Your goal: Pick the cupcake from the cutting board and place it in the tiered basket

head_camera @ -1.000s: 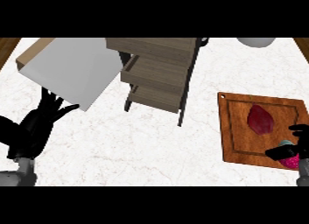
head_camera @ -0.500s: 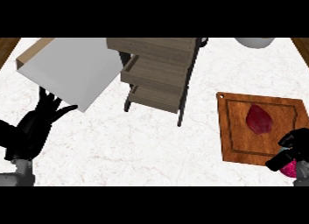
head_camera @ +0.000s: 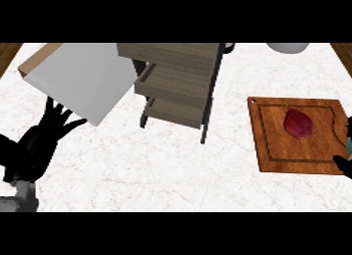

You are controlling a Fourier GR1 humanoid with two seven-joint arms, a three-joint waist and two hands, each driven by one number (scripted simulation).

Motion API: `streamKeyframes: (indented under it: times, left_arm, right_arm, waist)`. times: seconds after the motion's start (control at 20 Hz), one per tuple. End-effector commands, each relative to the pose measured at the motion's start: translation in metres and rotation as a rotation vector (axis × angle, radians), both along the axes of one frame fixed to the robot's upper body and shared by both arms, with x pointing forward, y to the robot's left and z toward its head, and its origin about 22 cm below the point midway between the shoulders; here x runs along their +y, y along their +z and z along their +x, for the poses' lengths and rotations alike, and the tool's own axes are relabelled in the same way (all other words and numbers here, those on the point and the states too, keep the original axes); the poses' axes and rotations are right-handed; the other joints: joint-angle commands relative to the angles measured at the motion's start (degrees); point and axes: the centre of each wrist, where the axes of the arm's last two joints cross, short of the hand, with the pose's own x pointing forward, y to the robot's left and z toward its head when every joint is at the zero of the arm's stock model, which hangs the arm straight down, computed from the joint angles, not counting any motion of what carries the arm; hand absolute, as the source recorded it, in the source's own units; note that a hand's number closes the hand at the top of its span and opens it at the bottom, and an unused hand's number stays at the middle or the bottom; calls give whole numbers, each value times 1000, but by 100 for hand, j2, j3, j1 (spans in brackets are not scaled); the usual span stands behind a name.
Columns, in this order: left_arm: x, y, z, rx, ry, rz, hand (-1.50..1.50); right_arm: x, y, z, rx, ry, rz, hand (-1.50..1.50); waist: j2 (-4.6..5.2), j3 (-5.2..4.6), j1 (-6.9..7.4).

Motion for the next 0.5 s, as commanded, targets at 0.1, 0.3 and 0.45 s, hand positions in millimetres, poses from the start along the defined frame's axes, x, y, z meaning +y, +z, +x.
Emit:
streamKeyframes:
  times: [0.1,0.3,0.45]
  left_arm:
    - [1,-13,-7,23,25,-12,0]
    - [5,-7,0,35,39,2,0]
    - [8,-9,-3,45,38,9,0]
  right_arm:
    - [-13,88,-7,-360,202,107,150]
    - [-13,122,-10,-561,251,395,150]
    - [1,166,-27,-624,332,456,150]
  waist:
    - [10,-6,-91]
    - [13,-4,-89]
    - [2,-18,-15]
